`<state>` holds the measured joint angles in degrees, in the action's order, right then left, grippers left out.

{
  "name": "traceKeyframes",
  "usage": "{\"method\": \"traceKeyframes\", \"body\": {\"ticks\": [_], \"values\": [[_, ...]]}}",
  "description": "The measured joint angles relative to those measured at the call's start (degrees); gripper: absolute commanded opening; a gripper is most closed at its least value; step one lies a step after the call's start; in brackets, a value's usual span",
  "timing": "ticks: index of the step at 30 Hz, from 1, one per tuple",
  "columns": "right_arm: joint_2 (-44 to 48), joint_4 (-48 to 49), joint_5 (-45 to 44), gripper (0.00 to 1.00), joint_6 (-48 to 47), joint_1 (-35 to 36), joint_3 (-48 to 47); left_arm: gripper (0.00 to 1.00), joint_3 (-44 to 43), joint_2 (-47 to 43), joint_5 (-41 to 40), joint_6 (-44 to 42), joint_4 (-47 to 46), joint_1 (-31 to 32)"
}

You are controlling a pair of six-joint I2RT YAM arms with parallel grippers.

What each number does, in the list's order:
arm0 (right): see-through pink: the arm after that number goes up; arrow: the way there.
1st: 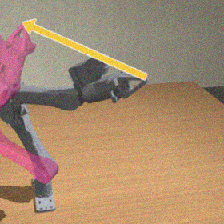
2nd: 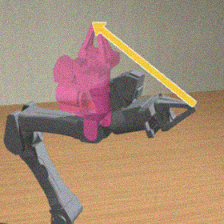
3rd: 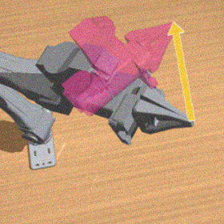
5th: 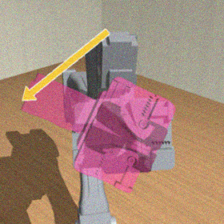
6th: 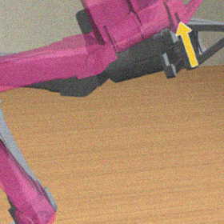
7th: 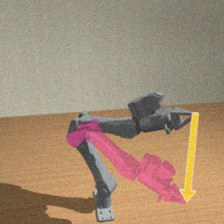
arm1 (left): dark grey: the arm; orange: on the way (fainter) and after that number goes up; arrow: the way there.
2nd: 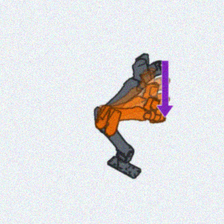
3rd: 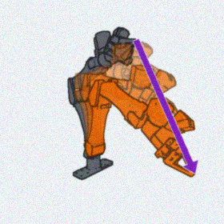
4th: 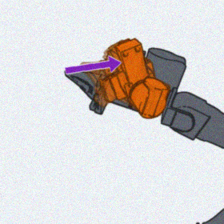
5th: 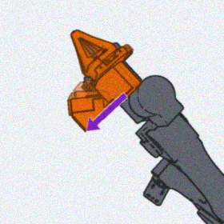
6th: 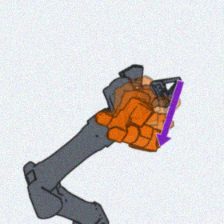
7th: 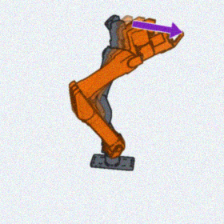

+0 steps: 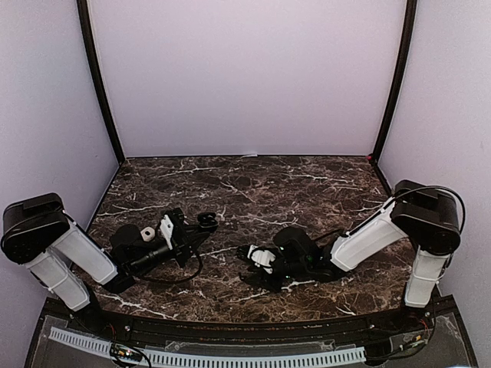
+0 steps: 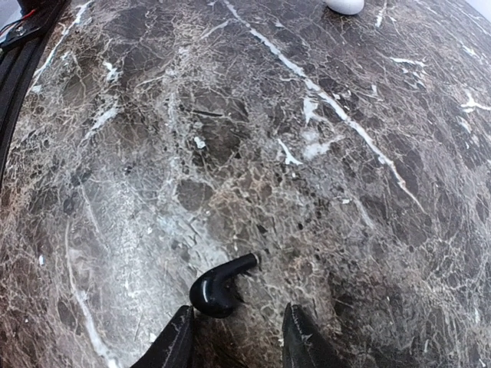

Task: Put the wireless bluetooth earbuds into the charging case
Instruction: Adjust the left earbud at the center of the board.

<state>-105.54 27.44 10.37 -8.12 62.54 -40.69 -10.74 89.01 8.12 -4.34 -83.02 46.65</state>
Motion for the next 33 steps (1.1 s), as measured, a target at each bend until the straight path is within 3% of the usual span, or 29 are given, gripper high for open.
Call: {"method": "traceKeyframes", "body": {"ticks": [11, 18, 24, 33], "values": [[-1.6, -0.5, 1.7, 0.39, -0.5, -0.1, -2.0, 0.0, 0.0, 0.0, 0.0, 0.0, 0.0, 0.0], [2.1, -0.2, 0.8, 0.42, 3.4, 0.1, 2.4, 0.0, 0.0, 0.0, 0.0, 0.0, 0.0, 0.0], [5.0, 0.3, -4.2, 0.48, 11.5, 3.3, 5.7, 0.0, 0.0, 0.0, 0.0, 0.0, 0.0, -0.2], [3.0, 2.8, -15.5, 0.47, 23.9, 10.3, 4.6, 0.0, 0.0, 0.0, 0.4, 0.0, 0.0, -0.2]]}}
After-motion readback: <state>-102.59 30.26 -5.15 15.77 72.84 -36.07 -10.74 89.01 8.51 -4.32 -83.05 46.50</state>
